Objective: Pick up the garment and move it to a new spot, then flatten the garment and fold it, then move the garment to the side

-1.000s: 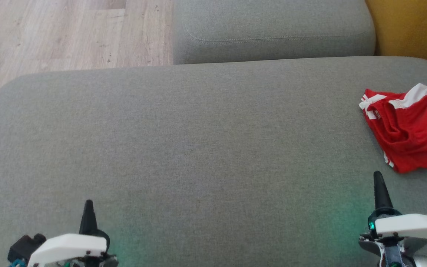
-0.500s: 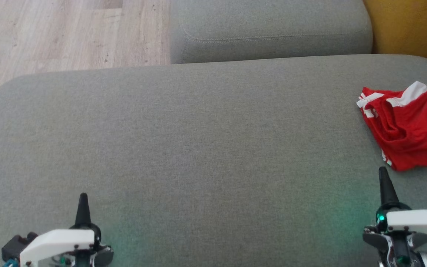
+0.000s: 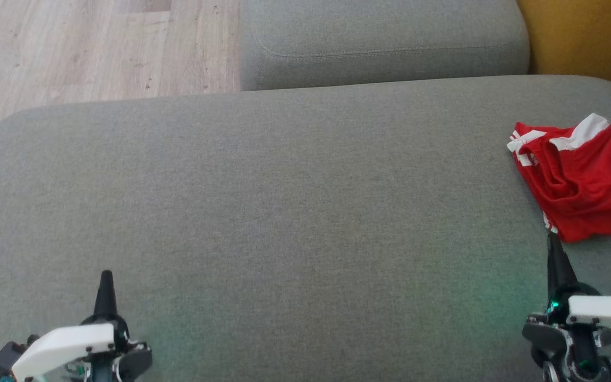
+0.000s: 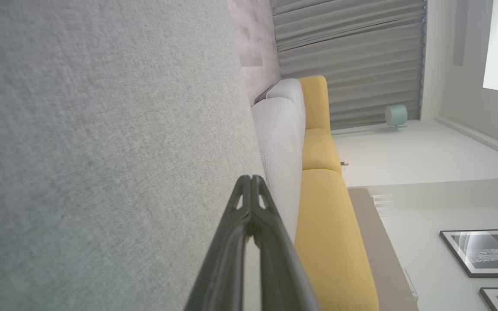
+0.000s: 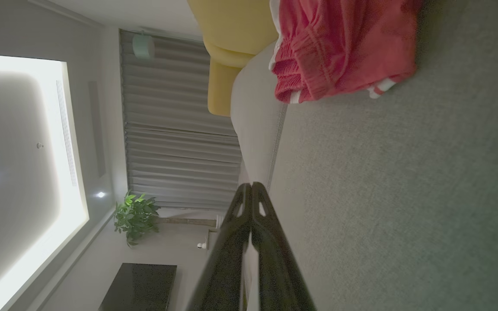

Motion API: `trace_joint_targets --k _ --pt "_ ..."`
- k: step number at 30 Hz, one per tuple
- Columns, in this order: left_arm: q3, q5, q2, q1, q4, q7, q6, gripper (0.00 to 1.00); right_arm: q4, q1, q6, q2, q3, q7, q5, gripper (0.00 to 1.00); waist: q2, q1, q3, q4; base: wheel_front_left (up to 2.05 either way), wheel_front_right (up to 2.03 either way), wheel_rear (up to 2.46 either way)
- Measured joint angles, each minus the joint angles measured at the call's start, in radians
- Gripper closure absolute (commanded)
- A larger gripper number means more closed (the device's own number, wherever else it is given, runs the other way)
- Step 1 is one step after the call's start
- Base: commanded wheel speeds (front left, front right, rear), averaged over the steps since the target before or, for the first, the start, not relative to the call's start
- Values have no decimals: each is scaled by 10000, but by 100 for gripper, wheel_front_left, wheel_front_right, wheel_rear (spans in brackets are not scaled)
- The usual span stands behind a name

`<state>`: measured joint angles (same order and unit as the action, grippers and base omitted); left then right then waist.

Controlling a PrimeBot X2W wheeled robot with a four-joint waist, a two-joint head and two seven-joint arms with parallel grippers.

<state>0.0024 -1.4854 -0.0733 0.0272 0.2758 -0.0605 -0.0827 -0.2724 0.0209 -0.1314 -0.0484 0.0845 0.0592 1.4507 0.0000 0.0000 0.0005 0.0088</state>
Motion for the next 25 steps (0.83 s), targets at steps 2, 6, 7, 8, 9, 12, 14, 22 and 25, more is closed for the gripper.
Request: trace_joint_targets --k 2,6,7,8,9,12,14,22,25 --pt "50 -186 15 83 0 -75 -67 100 -6 107 0 0 35 31 230 100 0 0 4 -12 0 0 0" --pt "268 -520 121 142 0 -188 -157 100 -4 216 0 -2 125 117 677 100 0 0 11 -38 0 0 0" --pt "314 -589 134 142 0 -190 -192 100 -6 225 0 -2 140 119 796 100 0 0 13 -44 0 0 0" --pt "341 -673 144 142 0 -194 -219 100 -6 236 0 -2 155 132 903 100 0 0 15 -50 0 0 0" --pt "364 -767 157 143 0 -244 -232 100 -12 260 0 -2 169 163 1014 100 0 0 17 -57 0 0 0" --pt "497 -1032 207 155 0 -324 -324 100 -12 312 0 -2 196 207 1379 100 0 0 23 -75 0 0 0" --pt "633 -1195 215 188 0 -391 -345 100 -13 312 0 -2 215 240 1601 100 0 0 27 -88 0 0 0" --pt "652 -1256 222 314 0 -408 -414 100 -23 312 0 -2 244 295 1703 100 0 0 27 -89 0 0 0" --pt "652 -1256 224 314 0 -410 -414 100 -25 312 0 0 247 295 1703 100 0 0 27 -89 0 0 0"
